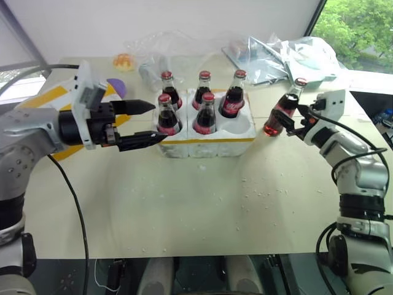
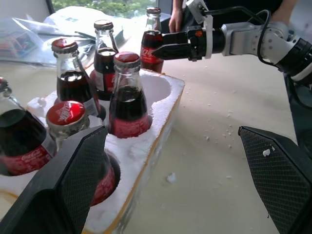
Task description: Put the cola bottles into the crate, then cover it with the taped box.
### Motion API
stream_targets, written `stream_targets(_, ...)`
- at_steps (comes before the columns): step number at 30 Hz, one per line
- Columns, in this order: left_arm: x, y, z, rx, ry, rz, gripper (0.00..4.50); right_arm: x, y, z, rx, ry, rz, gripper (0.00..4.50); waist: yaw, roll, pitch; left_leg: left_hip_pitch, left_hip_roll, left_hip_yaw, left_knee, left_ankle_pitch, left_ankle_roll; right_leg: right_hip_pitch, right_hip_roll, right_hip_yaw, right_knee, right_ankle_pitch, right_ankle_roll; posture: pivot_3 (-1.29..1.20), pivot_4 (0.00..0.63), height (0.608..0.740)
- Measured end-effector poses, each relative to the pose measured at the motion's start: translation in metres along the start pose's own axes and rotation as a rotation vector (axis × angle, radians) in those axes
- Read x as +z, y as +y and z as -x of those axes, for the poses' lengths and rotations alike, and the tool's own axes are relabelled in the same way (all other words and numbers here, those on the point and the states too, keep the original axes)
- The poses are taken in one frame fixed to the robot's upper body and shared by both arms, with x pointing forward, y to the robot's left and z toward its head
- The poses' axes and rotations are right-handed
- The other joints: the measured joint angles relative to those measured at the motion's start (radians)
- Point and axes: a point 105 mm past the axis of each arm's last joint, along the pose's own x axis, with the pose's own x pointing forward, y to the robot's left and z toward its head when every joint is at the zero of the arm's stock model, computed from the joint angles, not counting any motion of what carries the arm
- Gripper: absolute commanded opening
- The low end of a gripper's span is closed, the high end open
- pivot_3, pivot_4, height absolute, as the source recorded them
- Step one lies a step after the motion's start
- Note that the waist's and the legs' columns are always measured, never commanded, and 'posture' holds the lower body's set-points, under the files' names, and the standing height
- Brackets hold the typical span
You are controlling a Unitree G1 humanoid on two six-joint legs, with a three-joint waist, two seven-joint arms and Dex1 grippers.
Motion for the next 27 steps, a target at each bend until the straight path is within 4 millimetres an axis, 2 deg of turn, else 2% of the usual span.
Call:
stream_targets(6, 0.000, -0.004, 0.003, 0.011, 0.009, 0.000, 4.50, -0.015, -0.001, -0.019, -0.003, 0.024, -0.015, 4.47, -0.001, 0.000, 0.000, 0.000, 0.000, 0.000, 0.000, 0.000, 0.000, 0.000, 0.000, 0.000, 0.000, 0.000, 0.000, 0.00, 0.150, 0.737)
stream_targets(8, 0.000, -0.004, 0.003, 0.017, 0.008, 0.003, 4.50, -0.019, -0.002, -0.021, -0.008, 0.032, -0.019, 3.95, -0.001, 0.000, 0.000, 0.000, 0.000, 0.000, 0.000, 0.000, 0.000, 0.000, 0.000, 0.000, 0.000, 0.000, 0.000, 0.00, 0.150, 0.737)
stream_targets(11, 0.001, -0.004, 0.004, 0.027, 0.006, 0.001, 4.50, -0.020, -0.003, -0.023, -0.011, 0.027, -0.015, 2.78, -0.001, 0.000, 0.000, 0.000, 0.000, 0.000, 0.000, 0.000, 0.000, 0.000, 0.000, 0.000, 0.000, 0.000, 0.000, 0.00, 0.150, 0.737)
stream_targets(19, 0.002, -0.006, 0.003, 0.026, 0.005, -0.007, 4.50, -0.012, 0.001, -0.022, 0.015, 0.015, -0.024, 2.79, -0.004, 0.002, 0.001, 0.000, 0.000, 0.000, 0.000, 0.000, 0.000, 0.000, 0.000, 0.000, 0.000, 0.000, 0.000, 0.00, 0.150, 0.737)
stream_targets(22, 0.003, -0.005, 0.003, 0.028, 0.004, -0.007, 4.50, 0.005, 0.004, -0.021, 0.042, -0.030, -0.039, 2.79, -0.004, 0.003, 0.002, -0.001, 0.000, 0.000, 0.000, 0.000, 0.000, -0.001, 0.000, 0.000, 0.000, 0.000, 0.000, 0.00, 0.150, 0.737)
stream_targets(27, 0.003, -0.006, 0.003, 0.027, 0.001, -0.005, 4.50, 0.079, 0.039, -0.015, 0.237, -0.218, -0.039, 2.79, -0.016, 0.005, 0.003, -0.001, 0.000, -0.001, -0.002, 0.000, 0.000, -0.002, 0.000, 0.000, 0.001, 0.000, 0.000, 0.00, 0.150, 0.737)
